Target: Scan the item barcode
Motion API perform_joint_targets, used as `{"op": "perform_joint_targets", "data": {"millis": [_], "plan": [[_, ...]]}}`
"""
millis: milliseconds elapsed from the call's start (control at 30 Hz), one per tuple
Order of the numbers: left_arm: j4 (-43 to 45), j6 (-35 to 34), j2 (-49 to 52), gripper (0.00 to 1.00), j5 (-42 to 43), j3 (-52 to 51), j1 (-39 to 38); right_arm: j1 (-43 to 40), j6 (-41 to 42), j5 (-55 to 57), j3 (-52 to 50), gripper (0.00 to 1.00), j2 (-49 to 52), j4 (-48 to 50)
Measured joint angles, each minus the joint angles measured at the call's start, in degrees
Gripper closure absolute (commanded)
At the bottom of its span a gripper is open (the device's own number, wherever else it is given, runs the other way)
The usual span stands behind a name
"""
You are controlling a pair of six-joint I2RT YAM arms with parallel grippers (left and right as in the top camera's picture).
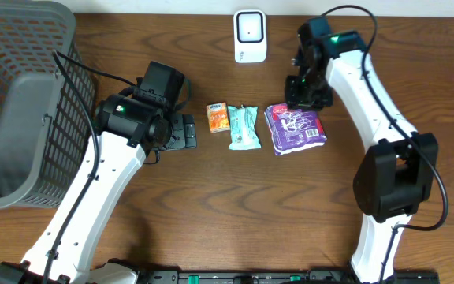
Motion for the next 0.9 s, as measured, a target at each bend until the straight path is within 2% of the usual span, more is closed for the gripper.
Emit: {"op": "perform_joint_targets", "data": {"millis": [300, 400, 567, 733, 900], "plan": [[0.0, 0.0, 0.0, 0.02, 0.0, 0.0, 0.0, 4.13, 1.4, 5.55, -12.44, 0.63, 0.0, 12.94], [0.0, 0.0, 0.0, 0.02, 0.0, 0.0, 0.0, 4.59, 1.38, 5.99, -13.38, 0.63, -0.04, 13.44], [-0.02, 0.0, 0.0, 0.02, 0.0, 0.0, 0.0, 4.63, 1.49, 6.75, -9.53, 0.57, -0.04, 5.62], [0.02, 0.0, 0.0, 0.02, 0.0, 0.0, 0.0, 4.31, 1.46, 7.26, 1.07, 0.41, -0.04, -2.64], [0.02, 0.0, 0.0, 0.02, 0.0, 0.0, 0.0, 4.39, 1.11, 7.5, 5.49, 0.34, -0.39, -5.75]]}}
